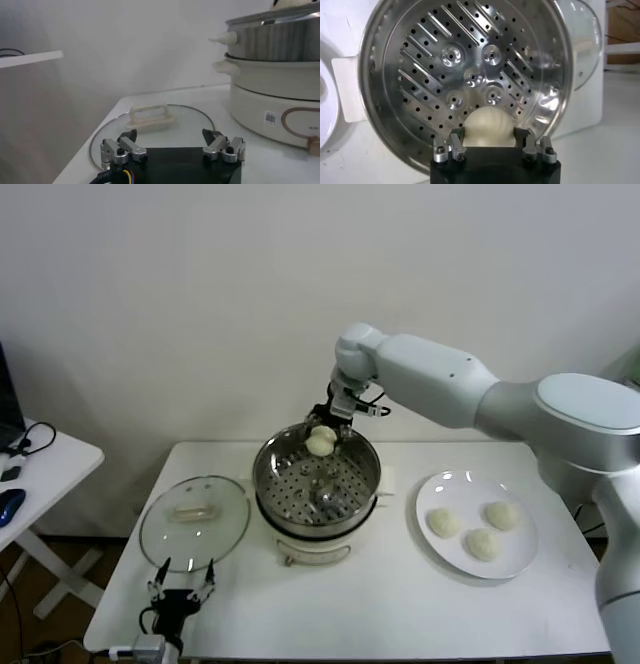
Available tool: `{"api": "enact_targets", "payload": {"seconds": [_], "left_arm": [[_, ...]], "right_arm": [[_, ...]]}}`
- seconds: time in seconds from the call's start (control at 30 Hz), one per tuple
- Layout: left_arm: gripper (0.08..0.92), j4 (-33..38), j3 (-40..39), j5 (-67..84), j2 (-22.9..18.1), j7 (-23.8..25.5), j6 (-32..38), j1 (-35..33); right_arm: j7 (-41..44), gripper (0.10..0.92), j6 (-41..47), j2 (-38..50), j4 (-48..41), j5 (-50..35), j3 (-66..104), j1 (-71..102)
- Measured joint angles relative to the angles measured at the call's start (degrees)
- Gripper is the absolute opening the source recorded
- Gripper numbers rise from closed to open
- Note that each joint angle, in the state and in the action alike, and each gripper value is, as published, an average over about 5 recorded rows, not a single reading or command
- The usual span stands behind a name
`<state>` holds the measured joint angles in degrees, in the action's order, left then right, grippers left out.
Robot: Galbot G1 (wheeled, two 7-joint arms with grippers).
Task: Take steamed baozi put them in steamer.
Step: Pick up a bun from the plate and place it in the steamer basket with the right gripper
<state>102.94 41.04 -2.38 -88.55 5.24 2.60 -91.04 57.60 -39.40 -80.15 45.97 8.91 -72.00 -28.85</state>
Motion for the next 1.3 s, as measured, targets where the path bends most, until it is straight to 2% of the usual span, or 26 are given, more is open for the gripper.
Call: {"api": "enact_targets", "payload": {"seconds": [0.43, 0.73, 0.93, 1.1, 1.3], "left_arm": [[0.823, 0.0, -0.2, 0.1, 0.3, -0.1, 0.1, 0.3], [0.823, 0.0, -0.4, 0.2, 0.4, -0.1, 0.1, 0.4], [0.823, -0.1, -0.4, 0.2, 0.4, 0.0, 0.1, 0.6], [0.823, 0.0, -0.4, 0.3, 0.5, 0.1, 0.1, 0.5], [0.823, 0.1, -0.2, 0.4, 0.7, 0.1, 0.1, 0.3]], "right_arm": [[0.5, 0.676, -2.6, -3.2, -5.3, 3.1, 1.3, 3.1], [0.1, 0.721, -4.0, -5.2, -8.4, 4.8, 2.5, 4.5], [0.0, 0.804, -4.4, -5.1, -8.6, 4.3, 3.0, 4.2], [1.5, 0.822, -3.9, -3.6, -6.8, 0.0, 1.3, 1.8], [5.1, 0.823, -0.9, 0.2, -3.1, -12.3, -5.2, -4.7]]}}
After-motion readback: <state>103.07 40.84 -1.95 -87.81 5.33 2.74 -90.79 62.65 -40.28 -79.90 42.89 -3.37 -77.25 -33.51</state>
